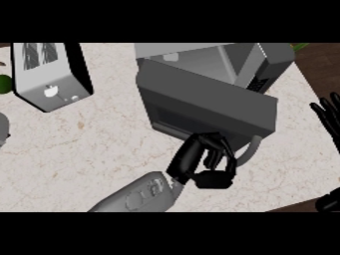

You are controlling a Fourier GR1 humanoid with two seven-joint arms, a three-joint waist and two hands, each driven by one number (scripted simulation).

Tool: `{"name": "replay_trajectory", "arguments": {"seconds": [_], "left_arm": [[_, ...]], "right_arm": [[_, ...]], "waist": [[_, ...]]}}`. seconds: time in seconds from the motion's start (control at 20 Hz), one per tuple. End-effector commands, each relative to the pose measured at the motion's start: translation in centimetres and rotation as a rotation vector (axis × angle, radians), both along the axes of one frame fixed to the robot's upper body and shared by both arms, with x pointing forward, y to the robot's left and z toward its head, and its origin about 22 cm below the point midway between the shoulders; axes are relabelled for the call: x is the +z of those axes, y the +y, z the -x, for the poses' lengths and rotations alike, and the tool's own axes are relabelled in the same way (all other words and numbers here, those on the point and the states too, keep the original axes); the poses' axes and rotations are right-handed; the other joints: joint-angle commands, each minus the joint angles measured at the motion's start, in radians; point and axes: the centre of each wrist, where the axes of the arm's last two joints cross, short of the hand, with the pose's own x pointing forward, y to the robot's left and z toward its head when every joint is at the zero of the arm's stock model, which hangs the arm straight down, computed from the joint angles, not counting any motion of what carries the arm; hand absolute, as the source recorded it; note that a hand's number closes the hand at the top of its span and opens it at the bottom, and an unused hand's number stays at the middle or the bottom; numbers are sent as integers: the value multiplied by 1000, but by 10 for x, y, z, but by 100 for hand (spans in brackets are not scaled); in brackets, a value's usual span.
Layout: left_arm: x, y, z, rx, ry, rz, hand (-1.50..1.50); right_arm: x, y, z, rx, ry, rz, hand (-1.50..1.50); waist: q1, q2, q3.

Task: Pick up the milk, place it into the microwave and close the microwave

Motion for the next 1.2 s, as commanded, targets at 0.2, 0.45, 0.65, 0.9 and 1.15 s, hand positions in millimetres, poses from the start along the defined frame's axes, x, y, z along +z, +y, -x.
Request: {"name": "replay_trajectory", "arguments": {"seconds": [0.2, 0.45, 0.65, 0.9, 1.15], "left_arm": [[29, -8, -36, 126, 16, 32, 150], [41, -4, -55, 208, 31, 105, 150], [56, -1, -68, 250, 17, 222, 150], [59, 4, -84, 289, 20, 240, 150], [54, 8, -90, 315, 11, 256, 150]], "right_arm": [[23, 7, -7, 97, -25, -19, -150], [29, 4, -8, 122, -29, -30, -150], [36, 5, -12, 138, -29, -43, -150], [51, 8, -14, 165, -49, -29, -150], [62, 3, -16, 180, -65, -22, -150]], "waist": [[-58, 11, 1], [-98, 30, 0], [-98, 40, -3], [-124, 49, -3], [-137, 53, -1]]}}
